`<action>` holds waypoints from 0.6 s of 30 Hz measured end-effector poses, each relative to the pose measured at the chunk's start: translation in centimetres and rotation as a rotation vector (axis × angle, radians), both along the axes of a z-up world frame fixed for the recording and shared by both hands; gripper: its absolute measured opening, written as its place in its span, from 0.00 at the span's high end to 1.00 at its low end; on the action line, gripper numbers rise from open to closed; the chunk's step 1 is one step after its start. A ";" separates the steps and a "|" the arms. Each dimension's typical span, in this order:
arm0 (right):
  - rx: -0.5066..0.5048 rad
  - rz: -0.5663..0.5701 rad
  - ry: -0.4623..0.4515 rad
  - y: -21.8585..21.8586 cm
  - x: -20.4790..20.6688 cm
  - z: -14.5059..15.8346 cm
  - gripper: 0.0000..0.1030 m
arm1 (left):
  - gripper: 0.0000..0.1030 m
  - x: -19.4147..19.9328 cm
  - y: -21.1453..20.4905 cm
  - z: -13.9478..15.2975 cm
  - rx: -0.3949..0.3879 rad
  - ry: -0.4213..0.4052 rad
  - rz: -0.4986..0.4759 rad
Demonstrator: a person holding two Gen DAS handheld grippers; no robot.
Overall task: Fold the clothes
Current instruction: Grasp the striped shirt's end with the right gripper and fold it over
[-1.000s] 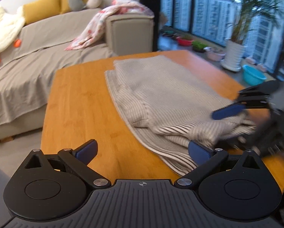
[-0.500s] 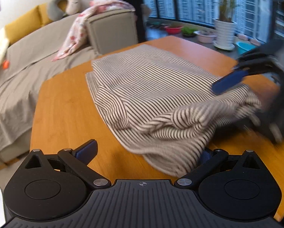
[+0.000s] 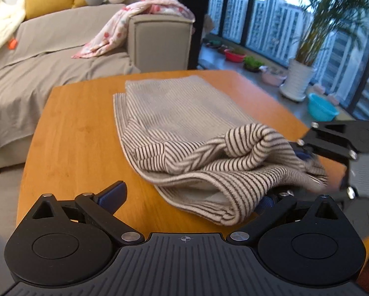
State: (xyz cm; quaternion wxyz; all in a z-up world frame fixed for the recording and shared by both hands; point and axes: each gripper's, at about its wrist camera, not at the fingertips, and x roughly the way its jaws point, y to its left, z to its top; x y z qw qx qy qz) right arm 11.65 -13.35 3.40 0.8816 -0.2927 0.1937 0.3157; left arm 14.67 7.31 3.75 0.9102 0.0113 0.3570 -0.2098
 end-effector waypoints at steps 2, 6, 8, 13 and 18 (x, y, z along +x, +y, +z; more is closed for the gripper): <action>0.001 -0.012 0.038 -0.9 0.5 0.7 0.72 | 0.00 -0.7 1.5 1.2 -0.071 -0.014 -0.020; -0.014 0.021 0.176 -2.3 0.7 1.9 0.73 | 0.00 -0.4 4.9 3.3 -0.173 -0.074 0.033; -0.041 0.058 0.230 -2.1 0.5 2.1 0.73 | 0.00 1.2 5.2 3.3 -0.158 -0.091 0.056; -0.066 0.163 0.287 -2.0 0.2 6.1 0.74 | 0.00 7.3 2.8 0.7 -0.055 -0.036 -0.002; -0.092 0.288 0.259 -1.6 3.2 11.2 0.74 | 0.03 10.5 1.3 -1.3 0.003 0.008 -0.130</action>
